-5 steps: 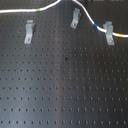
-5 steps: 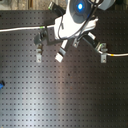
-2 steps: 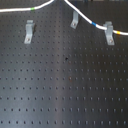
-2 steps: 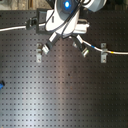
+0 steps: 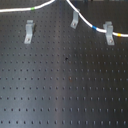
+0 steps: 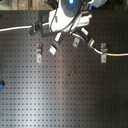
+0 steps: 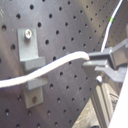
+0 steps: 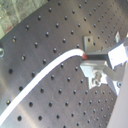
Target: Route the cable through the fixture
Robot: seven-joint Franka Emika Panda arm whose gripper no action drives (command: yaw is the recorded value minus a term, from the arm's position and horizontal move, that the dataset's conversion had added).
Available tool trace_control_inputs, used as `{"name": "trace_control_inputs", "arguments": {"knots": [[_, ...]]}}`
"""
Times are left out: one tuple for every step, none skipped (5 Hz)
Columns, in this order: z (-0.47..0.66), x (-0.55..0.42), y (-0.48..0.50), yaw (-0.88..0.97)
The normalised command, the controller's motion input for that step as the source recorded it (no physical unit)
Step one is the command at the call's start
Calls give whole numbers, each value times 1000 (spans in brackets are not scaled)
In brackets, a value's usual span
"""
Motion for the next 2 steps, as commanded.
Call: {"name": "trace_control_inputs", "arguments": {"knots": [[380, 54, 13, -203], [645, 251, 60, -306]]}}
